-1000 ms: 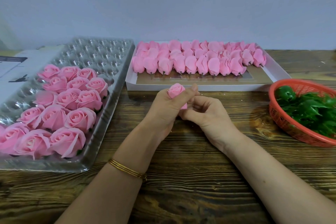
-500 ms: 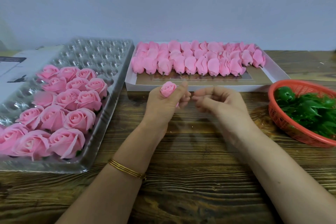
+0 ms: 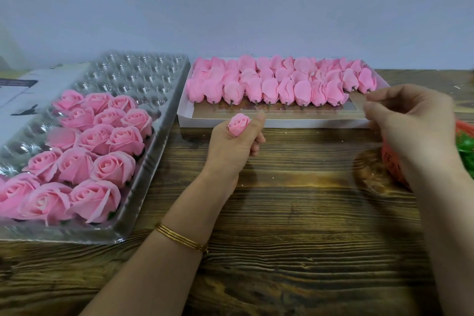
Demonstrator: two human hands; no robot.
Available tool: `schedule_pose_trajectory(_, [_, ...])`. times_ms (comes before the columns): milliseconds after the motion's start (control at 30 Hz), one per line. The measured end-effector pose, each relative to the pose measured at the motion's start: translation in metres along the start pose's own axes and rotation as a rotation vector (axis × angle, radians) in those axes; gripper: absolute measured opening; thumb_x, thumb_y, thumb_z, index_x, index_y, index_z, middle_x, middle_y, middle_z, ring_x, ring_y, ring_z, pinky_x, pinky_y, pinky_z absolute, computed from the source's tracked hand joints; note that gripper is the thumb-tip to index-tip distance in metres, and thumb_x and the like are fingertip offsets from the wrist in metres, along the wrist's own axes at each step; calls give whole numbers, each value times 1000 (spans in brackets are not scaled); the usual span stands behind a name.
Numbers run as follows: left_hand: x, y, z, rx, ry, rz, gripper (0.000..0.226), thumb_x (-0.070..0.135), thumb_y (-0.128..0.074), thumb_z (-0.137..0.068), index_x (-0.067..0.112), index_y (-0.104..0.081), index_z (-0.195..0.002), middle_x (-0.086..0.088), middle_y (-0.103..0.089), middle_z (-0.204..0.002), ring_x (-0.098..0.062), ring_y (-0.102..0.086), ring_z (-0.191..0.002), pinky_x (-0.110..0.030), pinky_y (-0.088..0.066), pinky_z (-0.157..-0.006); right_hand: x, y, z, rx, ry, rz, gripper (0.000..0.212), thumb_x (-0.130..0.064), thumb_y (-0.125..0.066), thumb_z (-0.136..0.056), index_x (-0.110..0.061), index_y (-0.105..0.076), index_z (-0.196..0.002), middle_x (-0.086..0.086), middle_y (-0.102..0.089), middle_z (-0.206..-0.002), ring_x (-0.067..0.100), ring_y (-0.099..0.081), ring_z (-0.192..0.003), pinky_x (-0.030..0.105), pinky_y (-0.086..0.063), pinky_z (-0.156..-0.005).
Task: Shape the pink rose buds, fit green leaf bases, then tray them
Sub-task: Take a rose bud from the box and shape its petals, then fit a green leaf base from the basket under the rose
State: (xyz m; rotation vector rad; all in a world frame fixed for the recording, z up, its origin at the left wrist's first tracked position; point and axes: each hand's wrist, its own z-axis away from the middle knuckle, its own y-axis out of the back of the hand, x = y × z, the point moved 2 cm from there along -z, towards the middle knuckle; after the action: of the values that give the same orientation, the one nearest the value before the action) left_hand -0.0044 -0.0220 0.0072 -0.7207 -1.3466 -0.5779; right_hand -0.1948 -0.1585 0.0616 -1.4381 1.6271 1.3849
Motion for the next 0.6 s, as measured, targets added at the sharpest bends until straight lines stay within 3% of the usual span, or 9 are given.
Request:
schedule_pose_trajectory(100, [0,0,0,-1,7,-1,28,33,-67,-90,15,-62,-69,3,-61,-61,-5,-51,-54,-20,-48,-55,5,16,-7,80,-22,128,6,-20,-68,-80,-27,-68,-79,-9,-66,-75,12,-64,-68,29,-53,-68])
schedule_pose_trajectory(267, [0,-1,2,1,-16,15,30,32,-68,-90,15,-60,-67,3,-60,-59,-5,-50,-52,-18,-47,-53,35,42,-27,159,-67,385,9,-35,-59,-70,-44,-57,-72,-16,-61,-77,20,-66,-82,51,-57,-83])
schedule_pose_trajectory(400, [0,-1,2,-1,-17,13,29,32,-68,-90,15,-60,-67,4,-60,-59,-5,-50,-52,-18,-47,-54,72,55,-45,170,-81,600,37,-33,-58,-62,-31,-54,-99,5,-64,-97,38,-62,-100,60,-52,-87])
schedule_pose_trajectory(500, [0,-1,2,0,-11,5,28,33,-68,-89,15,-60,-69,5,-60,-58,-5,-50,-52,-18,-48,-54,66,50,-40,152,-84,730,47,-30,-58,-59,-17,-63,-104,19,-66,-101,46,-60,-97,59,-52,-87])
schedule_pose_trajectory(600, [0,-1,2,-2,-12,5,29,33,-67,-90,16,-60,-68,4,-60,-59,-5,-50,-53,-18,-48,-55,43,42,-28,106,-58,803,42,-28,-64,-64,-10,-68,-102,23,-68,-92,47,-62,-88,57,-54,-82])
